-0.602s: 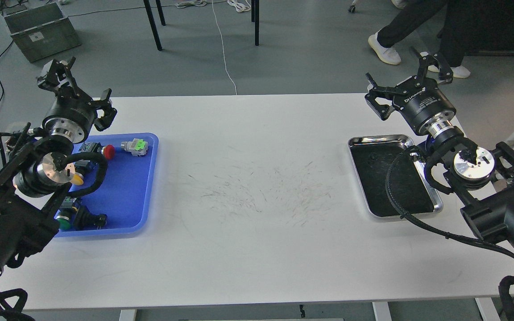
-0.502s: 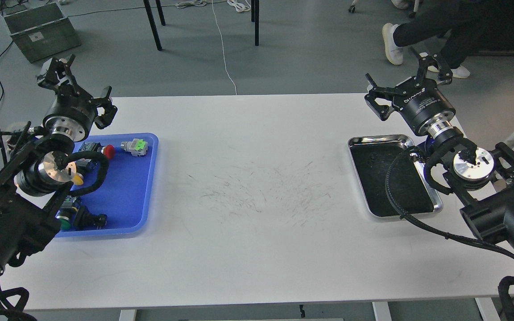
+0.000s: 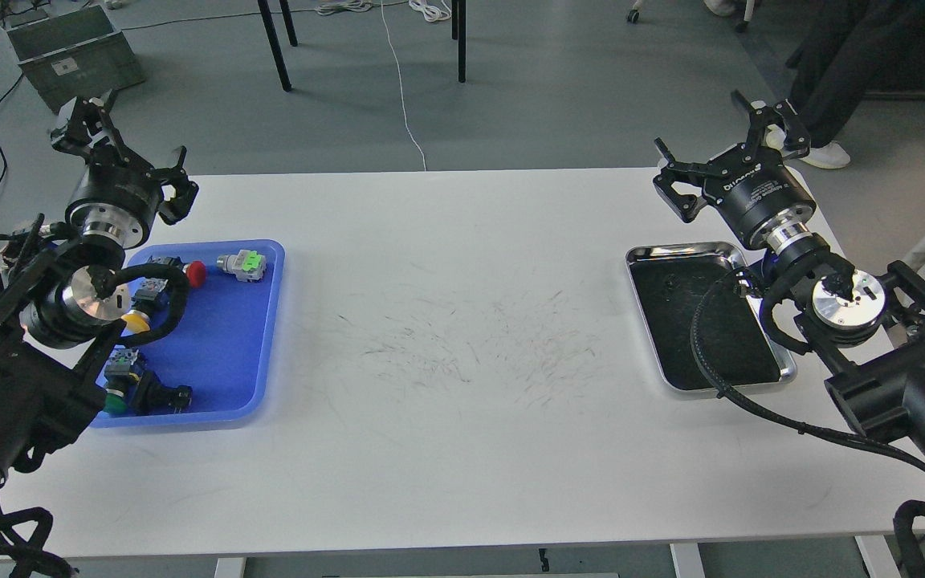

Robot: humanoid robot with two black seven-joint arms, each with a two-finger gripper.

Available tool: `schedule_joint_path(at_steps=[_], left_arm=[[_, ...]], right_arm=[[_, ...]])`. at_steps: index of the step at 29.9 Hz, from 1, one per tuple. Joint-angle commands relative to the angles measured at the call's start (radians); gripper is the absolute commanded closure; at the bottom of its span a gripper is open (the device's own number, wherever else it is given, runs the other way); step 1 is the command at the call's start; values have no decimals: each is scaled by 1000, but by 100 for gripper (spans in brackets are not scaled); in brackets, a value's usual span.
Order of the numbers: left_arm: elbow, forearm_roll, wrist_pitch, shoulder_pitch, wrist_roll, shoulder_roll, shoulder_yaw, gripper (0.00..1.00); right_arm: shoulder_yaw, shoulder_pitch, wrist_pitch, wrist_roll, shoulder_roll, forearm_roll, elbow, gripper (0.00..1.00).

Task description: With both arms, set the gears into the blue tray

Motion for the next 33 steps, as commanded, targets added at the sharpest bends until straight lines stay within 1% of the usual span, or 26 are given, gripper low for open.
schedule_joint_path(at_steps=[1,4,11,14,15,16,18,20,22,23,26,30,33], left_arm=[[22,7,-7,-8,-2,-7,13,2],[1,7,-7,-13,-2,-6,39,2],[-21,3,-7,-10,-5,-3,38,2],[-79,3,0,-1,-3,16,28,2],[-79,3,0,-1,-3,16,28,2],[-137,1,3,10,-2,51,27,2],[-166,1,0,16,0,85,25,2],[-168,1,0,16,-2,86,27,2],[-168,4,2,16,-3,92,41,2],[-168,4,2,18,0,94,41,2],[-170,4,0,19,-2,103,38,2],[-174,3,2,22,-2,123,24,2],[-197,-1,5,29,0,138,13,2]], right_arm=[[-7,16,-11,2,-3,0,-37,1],[-8,32,-8,0,0,-3,-54,1],[-11,26,4,-3,3,-3,-82,1],[-36,29,7,5,6,-3,-68,1],[-36,29,7,5,6,-3,-68,1],[-40,29,16,18,1,-5,-59,1],[-46,36,21,29,-2,-5,-62,1],[-60,50,27,3,-9,-9,-67,1],[-132,99,27,-31,-32,-52,-100,1],[-175,130,21,-34,-48,-75,-119,1],[-325,202,19,-32,-89,-92,-134,1],[-453,279,12,-31,-132,-98,-131,1],[-583,360,12,-31,-163,-100,-128,1]])
